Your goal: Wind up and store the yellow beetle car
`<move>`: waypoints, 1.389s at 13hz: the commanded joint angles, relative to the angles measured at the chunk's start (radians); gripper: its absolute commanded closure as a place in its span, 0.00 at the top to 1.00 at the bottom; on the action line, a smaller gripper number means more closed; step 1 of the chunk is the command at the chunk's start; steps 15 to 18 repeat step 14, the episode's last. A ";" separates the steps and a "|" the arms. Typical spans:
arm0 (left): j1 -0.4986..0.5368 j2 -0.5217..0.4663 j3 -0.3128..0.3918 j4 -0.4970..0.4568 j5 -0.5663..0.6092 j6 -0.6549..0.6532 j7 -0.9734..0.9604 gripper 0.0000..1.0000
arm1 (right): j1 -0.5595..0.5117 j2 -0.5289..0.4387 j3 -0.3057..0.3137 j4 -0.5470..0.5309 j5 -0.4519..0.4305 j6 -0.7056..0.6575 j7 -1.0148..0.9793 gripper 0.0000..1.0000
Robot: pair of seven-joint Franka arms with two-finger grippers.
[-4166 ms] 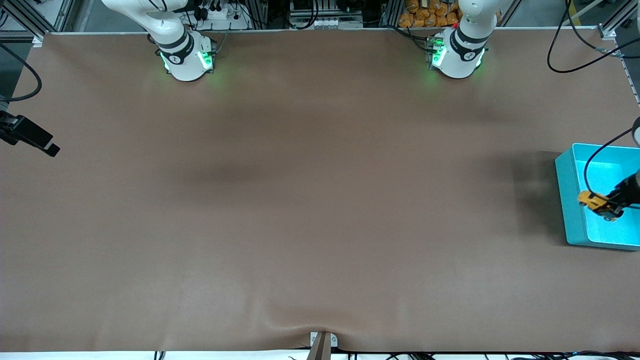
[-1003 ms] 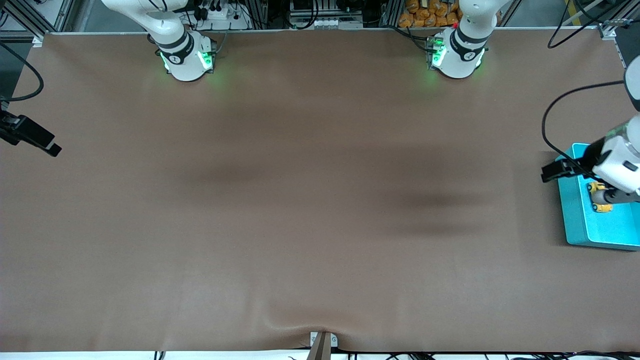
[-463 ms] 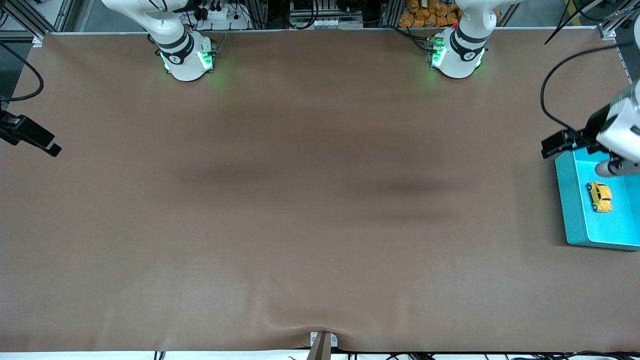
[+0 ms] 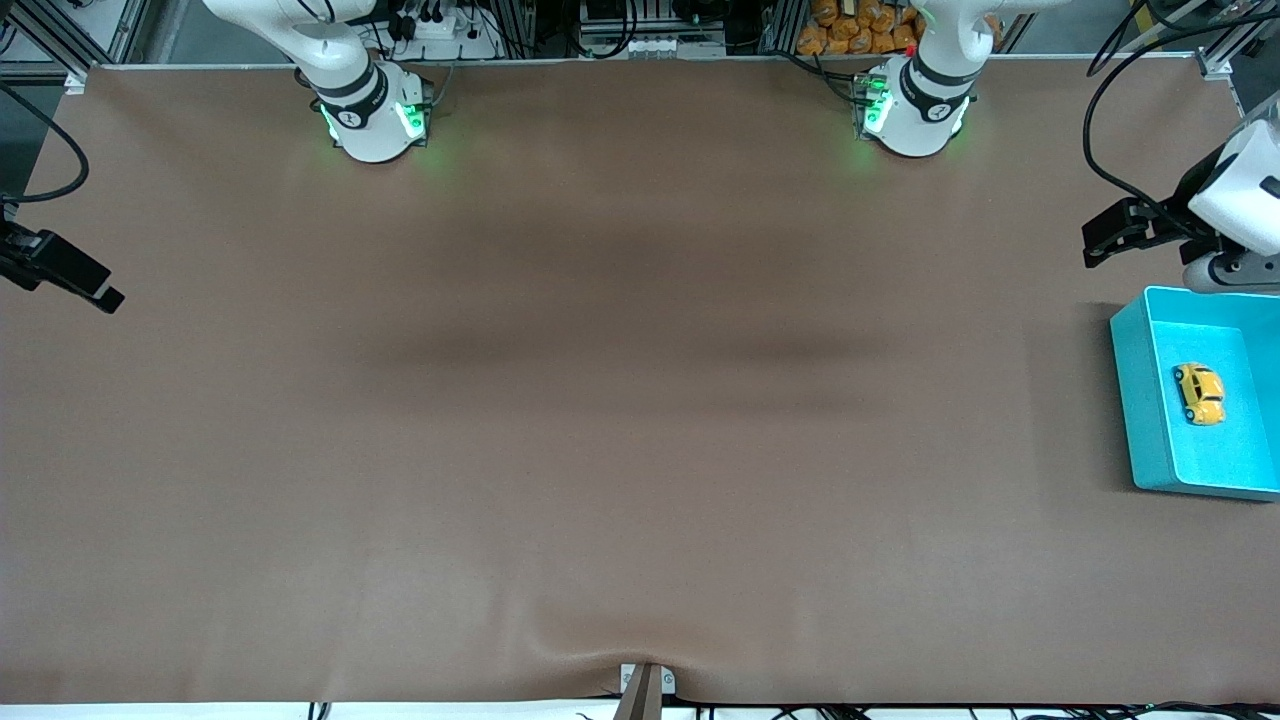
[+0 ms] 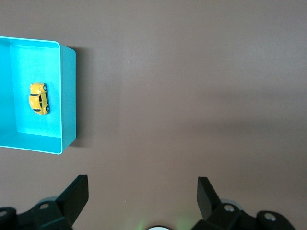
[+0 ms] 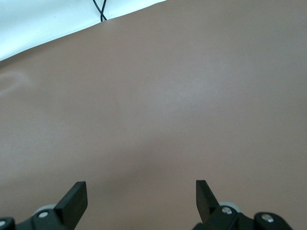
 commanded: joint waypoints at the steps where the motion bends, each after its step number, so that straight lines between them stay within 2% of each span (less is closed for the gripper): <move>1: -0.012 -0.030 0.018 -0.011 -0.055 -0.012 0.017 1.00 | -0.008 -0.006 0.010 0.001 -0.013 -0.004 0.013 1.00; 18: -0.021 -0.039 0.009 -0.011 -0.044 -0.027 0.014 1.00 | -0.008 -0.004 0.010 0.001 -0.013 -0.002 0.013 1.00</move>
